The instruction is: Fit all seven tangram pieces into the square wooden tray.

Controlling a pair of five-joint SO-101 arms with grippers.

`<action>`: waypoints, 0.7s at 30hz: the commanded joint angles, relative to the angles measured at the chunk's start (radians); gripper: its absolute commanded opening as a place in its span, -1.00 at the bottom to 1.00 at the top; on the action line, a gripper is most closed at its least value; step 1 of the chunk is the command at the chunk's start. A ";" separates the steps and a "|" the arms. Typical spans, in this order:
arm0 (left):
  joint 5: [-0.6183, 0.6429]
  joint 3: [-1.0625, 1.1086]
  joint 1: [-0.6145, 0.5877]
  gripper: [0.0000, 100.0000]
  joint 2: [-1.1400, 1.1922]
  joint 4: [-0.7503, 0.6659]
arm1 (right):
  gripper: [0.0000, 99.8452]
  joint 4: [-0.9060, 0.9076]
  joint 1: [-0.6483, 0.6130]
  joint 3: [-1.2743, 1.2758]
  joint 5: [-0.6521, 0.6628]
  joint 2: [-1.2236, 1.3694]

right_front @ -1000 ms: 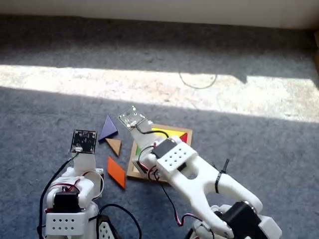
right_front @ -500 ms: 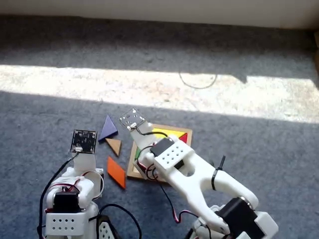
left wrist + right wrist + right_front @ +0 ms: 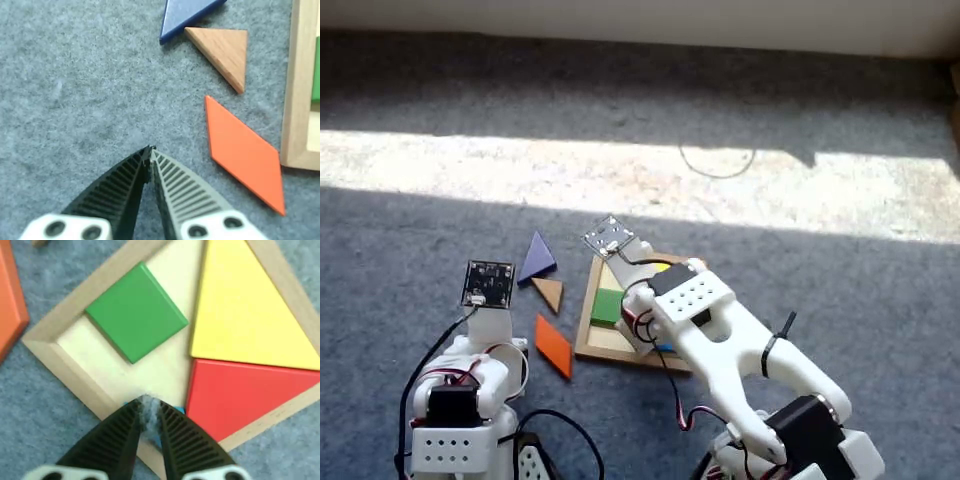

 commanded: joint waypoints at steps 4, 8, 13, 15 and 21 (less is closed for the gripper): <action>-0.008 0.019 -0.013 -0.99 -0.039 0.003 | -0.98 0.128 0.038 0.007 0.028 -0.005; -0.008 0.019 -0.013 -0.99 -0.039 0.003 | -0.98 0.139 0.036 -0.008 0.025 -0.033; -0.008 0.019 -0.013 -0.99 -0.039 0.003 | -0.98 0.136 0.031 -0.033 0.021 -0.160; -0.008 0.019 -0.013 -0.99 -0.039 0.003 | -0.98 0.094 0.021 -0.031 -0.003 -0.206; -0.008 0.019 -0.013 -0.99 -0.039 0.003 | -0.98 -0.102 -0.035 -0.024 -0.144 -0.237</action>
